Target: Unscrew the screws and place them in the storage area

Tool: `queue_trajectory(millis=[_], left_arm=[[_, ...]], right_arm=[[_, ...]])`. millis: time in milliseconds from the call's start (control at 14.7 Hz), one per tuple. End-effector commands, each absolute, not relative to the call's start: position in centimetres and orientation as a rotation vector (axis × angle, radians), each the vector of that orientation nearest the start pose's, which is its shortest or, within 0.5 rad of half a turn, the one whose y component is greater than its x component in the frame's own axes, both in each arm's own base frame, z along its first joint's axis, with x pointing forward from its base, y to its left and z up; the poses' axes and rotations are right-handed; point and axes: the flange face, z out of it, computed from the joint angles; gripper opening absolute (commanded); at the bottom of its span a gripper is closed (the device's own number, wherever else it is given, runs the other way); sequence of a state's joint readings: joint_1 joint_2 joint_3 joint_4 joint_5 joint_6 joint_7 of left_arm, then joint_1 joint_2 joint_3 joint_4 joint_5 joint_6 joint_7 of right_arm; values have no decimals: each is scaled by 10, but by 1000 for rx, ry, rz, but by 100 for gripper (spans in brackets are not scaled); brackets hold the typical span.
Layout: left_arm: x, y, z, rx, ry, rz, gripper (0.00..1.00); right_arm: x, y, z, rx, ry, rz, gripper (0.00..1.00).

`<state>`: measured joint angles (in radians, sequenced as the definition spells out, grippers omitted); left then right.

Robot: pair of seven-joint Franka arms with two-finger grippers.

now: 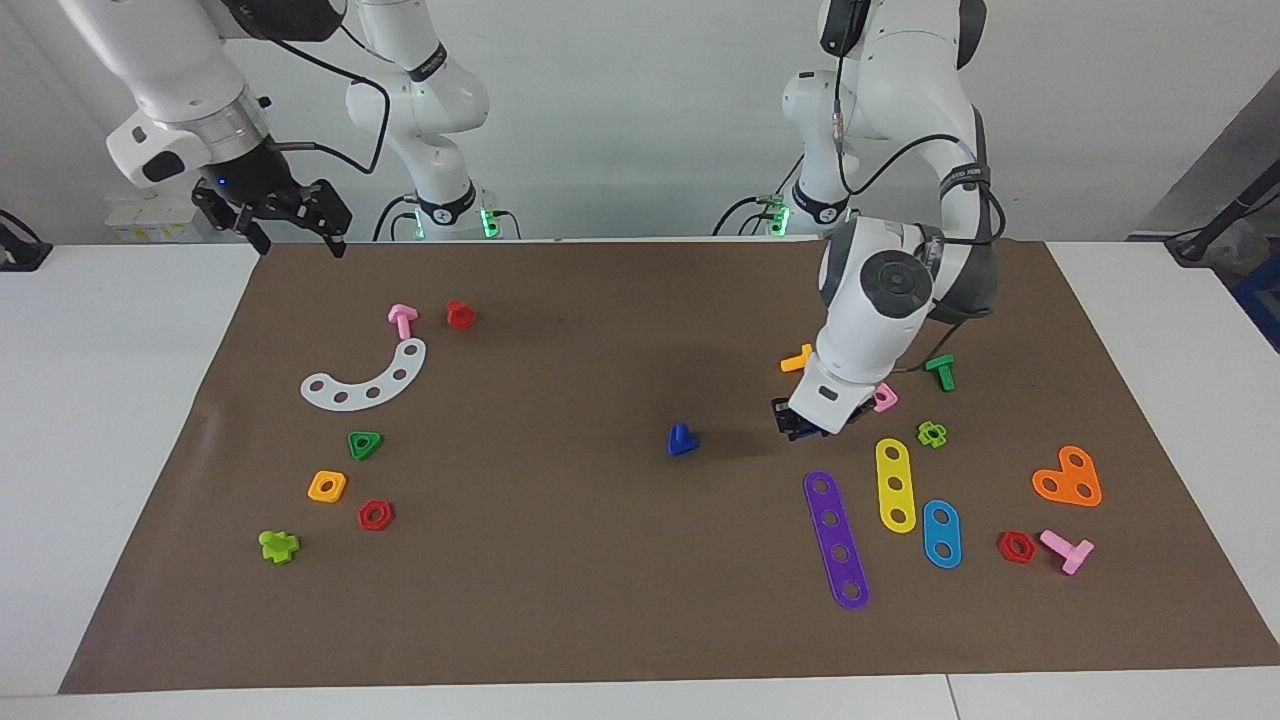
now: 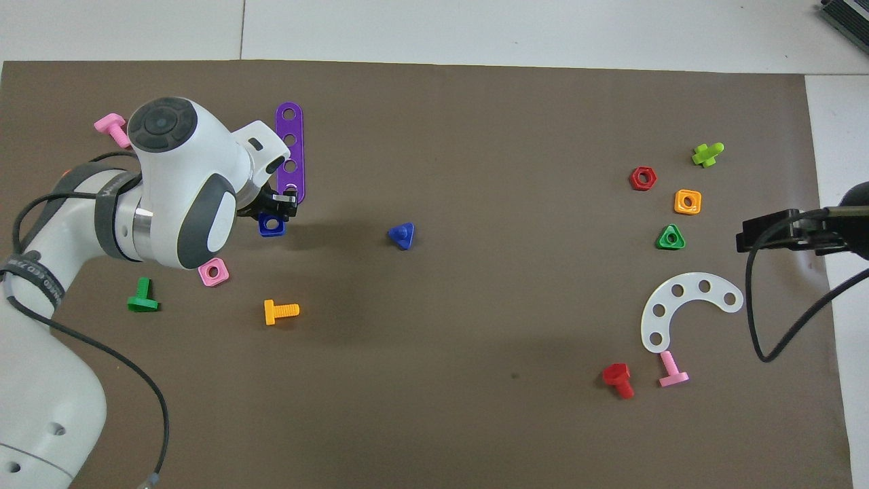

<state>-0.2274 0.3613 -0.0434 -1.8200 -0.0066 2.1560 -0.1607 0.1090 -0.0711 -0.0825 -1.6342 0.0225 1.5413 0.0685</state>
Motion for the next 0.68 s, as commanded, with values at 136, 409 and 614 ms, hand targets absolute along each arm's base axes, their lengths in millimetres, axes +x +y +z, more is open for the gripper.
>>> queue_trajectory(millis=[136,409,614], left_arm=[[580,-160,324,-3177,214,-34,97],[590,-161,337,-3179,213,-46,100],[599,-126,371,-3170,192,71,100]], right_arm=[[544,90,609,-3094,99,-44,100],[577,199,547,-3076,228,-108,100],[604,277,485,-3049,305,-162,100]])
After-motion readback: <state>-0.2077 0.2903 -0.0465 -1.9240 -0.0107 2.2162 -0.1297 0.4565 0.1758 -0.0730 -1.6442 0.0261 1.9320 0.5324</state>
